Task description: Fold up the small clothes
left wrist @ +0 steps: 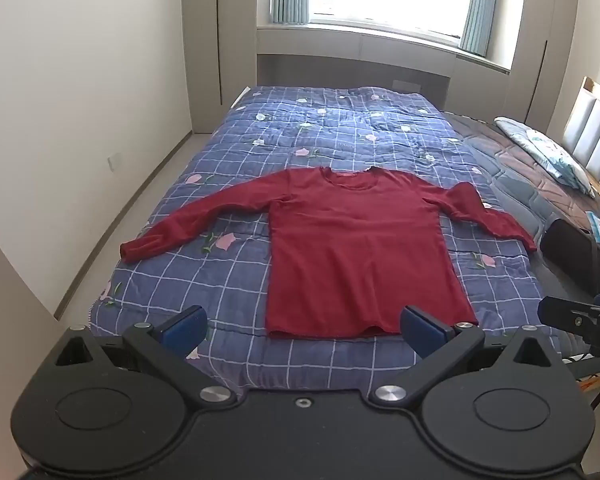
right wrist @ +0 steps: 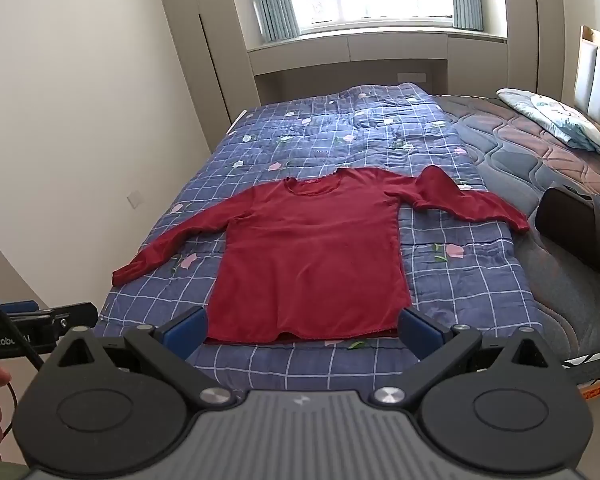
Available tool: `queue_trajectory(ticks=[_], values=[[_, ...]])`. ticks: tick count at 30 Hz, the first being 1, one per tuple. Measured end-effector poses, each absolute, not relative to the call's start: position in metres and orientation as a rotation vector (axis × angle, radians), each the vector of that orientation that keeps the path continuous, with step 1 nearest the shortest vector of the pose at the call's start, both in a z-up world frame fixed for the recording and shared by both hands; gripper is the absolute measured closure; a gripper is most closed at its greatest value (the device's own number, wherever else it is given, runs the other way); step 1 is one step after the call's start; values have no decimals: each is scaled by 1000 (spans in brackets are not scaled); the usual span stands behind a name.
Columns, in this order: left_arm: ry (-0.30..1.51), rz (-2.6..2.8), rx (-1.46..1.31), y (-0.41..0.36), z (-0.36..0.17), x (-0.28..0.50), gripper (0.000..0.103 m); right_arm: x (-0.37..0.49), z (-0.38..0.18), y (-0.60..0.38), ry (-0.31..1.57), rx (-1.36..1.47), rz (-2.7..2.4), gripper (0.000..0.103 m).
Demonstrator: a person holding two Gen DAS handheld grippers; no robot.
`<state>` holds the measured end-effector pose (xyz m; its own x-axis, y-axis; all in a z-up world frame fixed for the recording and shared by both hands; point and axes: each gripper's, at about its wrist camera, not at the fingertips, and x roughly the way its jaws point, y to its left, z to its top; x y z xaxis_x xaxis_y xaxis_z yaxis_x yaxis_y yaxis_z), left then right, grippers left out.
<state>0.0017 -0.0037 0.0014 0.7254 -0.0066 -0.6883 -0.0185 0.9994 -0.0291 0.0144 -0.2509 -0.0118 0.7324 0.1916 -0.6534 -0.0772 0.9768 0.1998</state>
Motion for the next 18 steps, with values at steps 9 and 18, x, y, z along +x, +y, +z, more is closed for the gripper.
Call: queue_trajectory(ticks=[9,18], values=[[764,4,-33,-3,-7,3,1,10,-16,-253,738,165,147,0],[765,1,-33,-2,-6,4,1,15,-22,-259,744,168,142,0]])
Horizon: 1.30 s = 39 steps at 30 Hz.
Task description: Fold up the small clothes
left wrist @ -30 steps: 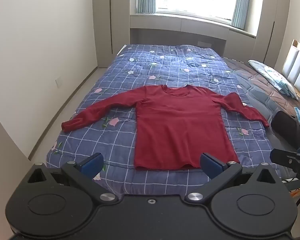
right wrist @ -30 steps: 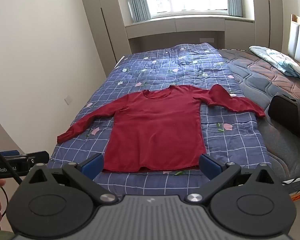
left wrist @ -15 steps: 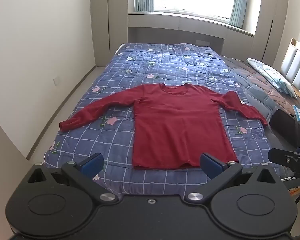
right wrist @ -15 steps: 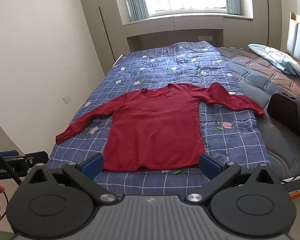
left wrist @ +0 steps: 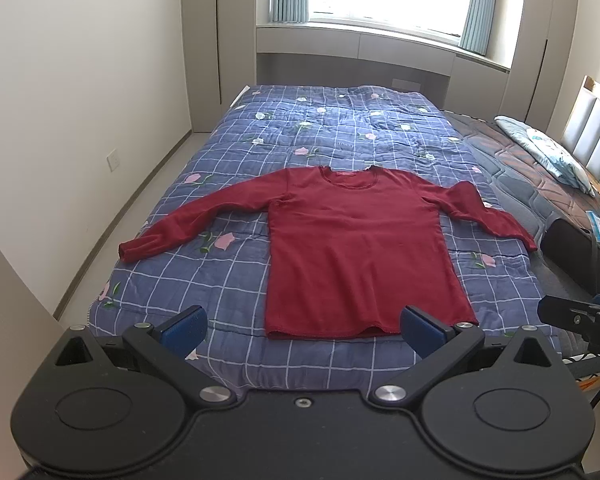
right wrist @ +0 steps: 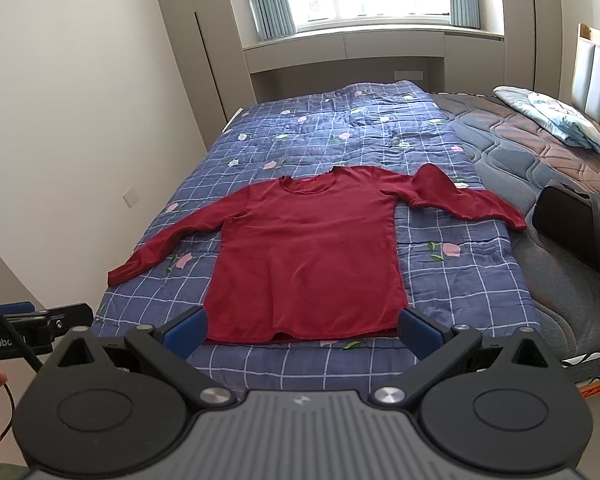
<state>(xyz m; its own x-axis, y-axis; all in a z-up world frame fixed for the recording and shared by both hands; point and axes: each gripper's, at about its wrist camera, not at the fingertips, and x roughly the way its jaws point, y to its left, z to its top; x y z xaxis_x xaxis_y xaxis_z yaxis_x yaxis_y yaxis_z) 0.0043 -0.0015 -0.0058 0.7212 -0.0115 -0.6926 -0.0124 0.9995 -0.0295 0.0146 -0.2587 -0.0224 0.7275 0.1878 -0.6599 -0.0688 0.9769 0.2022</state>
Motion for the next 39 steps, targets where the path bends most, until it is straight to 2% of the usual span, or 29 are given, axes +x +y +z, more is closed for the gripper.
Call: queue_trajectory(ticks=[39], values=[[768,-10,-26,-4,-9,3,1,8,-15,-253,726,144,138,0]])
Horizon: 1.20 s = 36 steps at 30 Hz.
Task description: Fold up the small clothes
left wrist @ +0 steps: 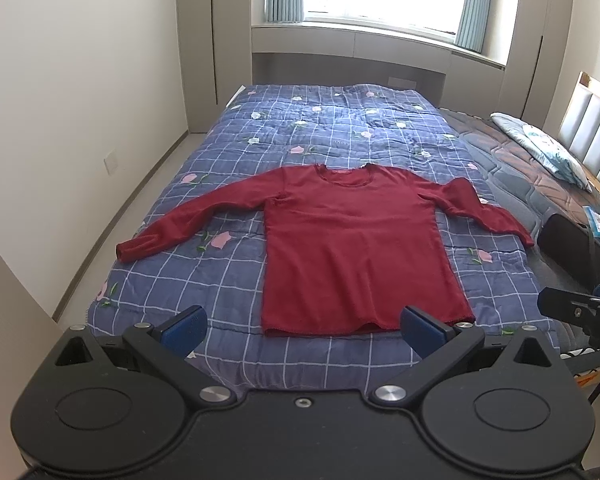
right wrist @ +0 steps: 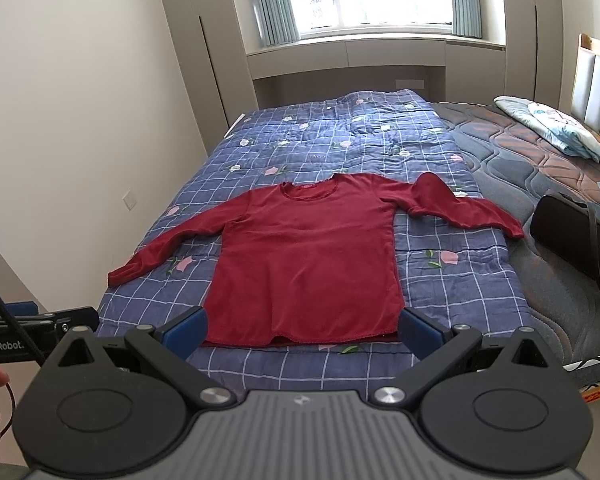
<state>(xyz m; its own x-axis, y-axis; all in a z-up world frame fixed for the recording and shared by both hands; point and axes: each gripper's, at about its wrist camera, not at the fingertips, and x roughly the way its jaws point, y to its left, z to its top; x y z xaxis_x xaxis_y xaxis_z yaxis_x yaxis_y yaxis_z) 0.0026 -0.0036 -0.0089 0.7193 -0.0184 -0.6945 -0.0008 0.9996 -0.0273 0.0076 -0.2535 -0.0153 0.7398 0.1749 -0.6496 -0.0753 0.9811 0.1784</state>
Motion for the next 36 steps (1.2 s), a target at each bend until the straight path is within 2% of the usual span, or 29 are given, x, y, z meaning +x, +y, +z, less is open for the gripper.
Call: queue_trajectory(ticks=[30,36], values=[[795,-16,-19,3,-12,19,1,30,-8,-237,748,81,41,0],[868,25,23,6,-21,34,1,57,-6,-245,845,68,-97,0]])
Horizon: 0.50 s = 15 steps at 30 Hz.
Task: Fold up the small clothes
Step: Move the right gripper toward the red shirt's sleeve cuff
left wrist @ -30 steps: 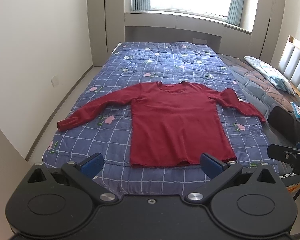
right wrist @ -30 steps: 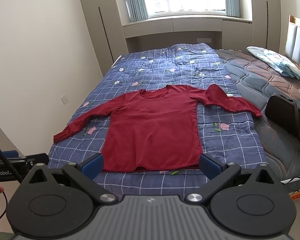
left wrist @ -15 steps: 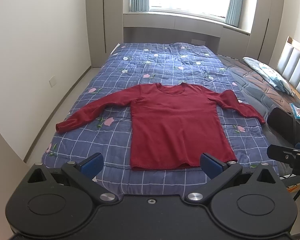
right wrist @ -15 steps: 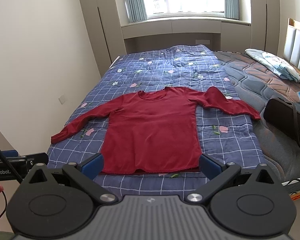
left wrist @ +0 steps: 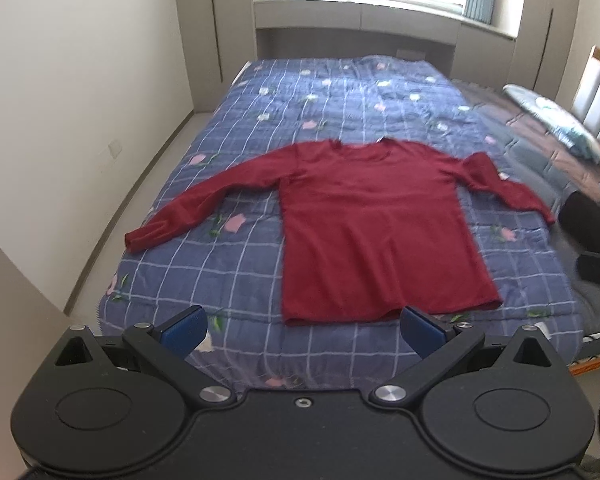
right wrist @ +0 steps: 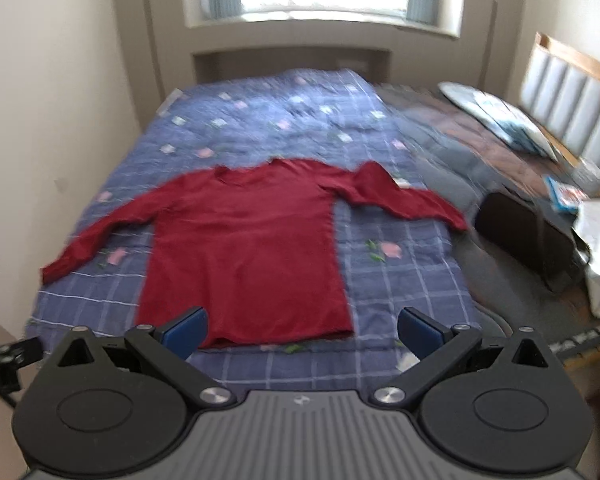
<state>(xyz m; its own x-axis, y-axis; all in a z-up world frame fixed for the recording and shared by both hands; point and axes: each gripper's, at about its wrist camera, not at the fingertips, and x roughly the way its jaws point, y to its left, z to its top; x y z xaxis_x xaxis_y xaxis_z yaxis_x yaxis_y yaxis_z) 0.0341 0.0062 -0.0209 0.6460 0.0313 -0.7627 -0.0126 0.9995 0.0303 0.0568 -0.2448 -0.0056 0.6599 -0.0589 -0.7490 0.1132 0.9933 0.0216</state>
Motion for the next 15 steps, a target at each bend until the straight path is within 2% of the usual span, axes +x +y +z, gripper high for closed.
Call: queue_trajectory(ticks=[5,15], values=[[912,72,42,18,-26,47,1,75,1,-259,888,102,-162,0],[1064,222,77,36,-41,87,1,115,24,-283,814,132,-146,0]])
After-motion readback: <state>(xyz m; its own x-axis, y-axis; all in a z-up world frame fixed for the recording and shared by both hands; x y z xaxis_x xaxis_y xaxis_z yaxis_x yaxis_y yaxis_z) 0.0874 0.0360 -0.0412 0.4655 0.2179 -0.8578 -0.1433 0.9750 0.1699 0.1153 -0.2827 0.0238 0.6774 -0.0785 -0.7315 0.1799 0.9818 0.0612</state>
